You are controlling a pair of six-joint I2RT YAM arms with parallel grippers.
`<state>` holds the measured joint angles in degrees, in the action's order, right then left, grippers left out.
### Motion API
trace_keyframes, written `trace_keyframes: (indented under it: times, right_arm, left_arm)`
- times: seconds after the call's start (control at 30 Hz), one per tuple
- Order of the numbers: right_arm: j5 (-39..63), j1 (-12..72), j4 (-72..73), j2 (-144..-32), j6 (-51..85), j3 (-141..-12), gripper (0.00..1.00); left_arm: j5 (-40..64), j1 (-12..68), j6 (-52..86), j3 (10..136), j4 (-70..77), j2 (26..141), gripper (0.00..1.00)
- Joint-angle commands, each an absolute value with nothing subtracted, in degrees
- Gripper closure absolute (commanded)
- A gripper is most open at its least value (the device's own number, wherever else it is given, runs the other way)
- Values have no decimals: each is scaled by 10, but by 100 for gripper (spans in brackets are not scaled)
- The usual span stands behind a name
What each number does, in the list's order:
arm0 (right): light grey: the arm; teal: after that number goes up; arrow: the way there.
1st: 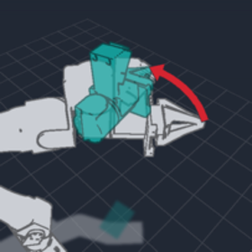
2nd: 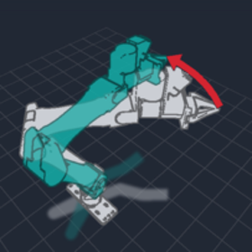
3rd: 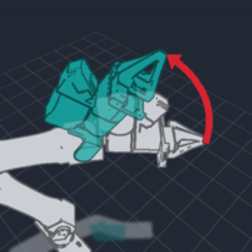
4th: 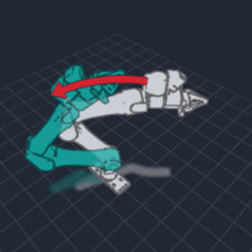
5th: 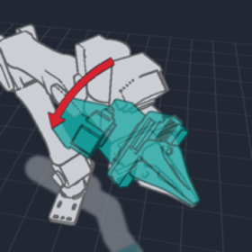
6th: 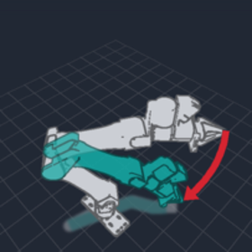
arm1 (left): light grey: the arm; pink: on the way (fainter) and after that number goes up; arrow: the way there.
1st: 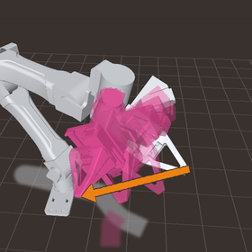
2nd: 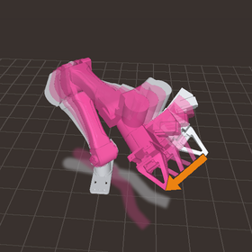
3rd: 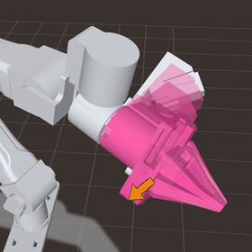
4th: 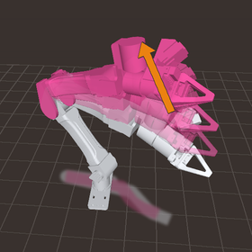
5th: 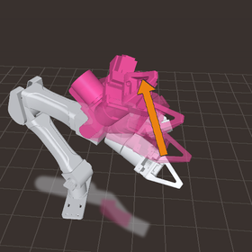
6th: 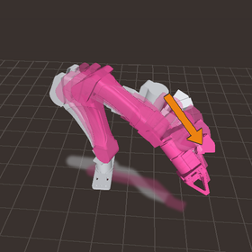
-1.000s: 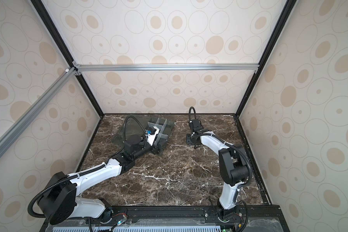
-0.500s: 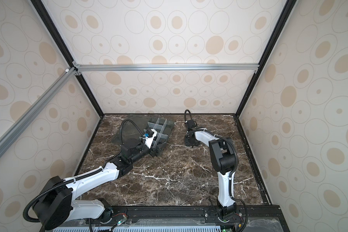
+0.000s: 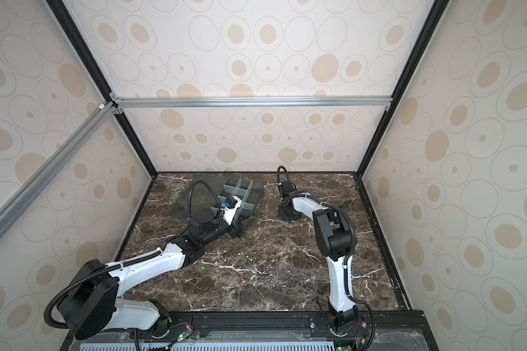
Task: Sort the screws and nuts into containers
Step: Pick up the nut from the center of the table, then place the nut into the container.
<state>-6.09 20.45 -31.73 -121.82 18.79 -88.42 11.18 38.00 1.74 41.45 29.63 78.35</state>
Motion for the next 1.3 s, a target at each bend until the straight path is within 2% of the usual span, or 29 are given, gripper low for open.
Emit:
trace_keyframes:
  times: [0.0,0.17,0.53,0.73,0.8,0.87,0.97,1.1,1.27]
  right_arm:
    - [-72,210,-343,-1248,186,-901,67]
    - [-74,211,-351,-1241,185,-904,76]
    - [-66,212,-353,-1162,189,-874,82]
    - [0,245,-352,-1115,176,-899,84]
    - [19,279,-354,-1117,165,-928,84]
    - [41,312,-350,-1131,159,-962,84]
    - [80,355,-335,-1178,155,-1030,84]
    - [108,391,-325,-1270,150,-1146,84]
    - [141,408,-316,-1388,159,-1286,84]
  left_arm:
    - [118,383,18,439,308,792,19]
    - [117,383,20,444,302,795,20]
    - [117,384,27,444,327,798,19]
    - [43,380,24,391,390,737,18]
    - [1,365,32,357,412,703,13]
    - [-19,336,53,318,431,663,11]
    - [-77,278,107,265,422,591,2]
    - [-136,197,193,222,314,517,0]
    - [-91,184,199,194,242,446,0]
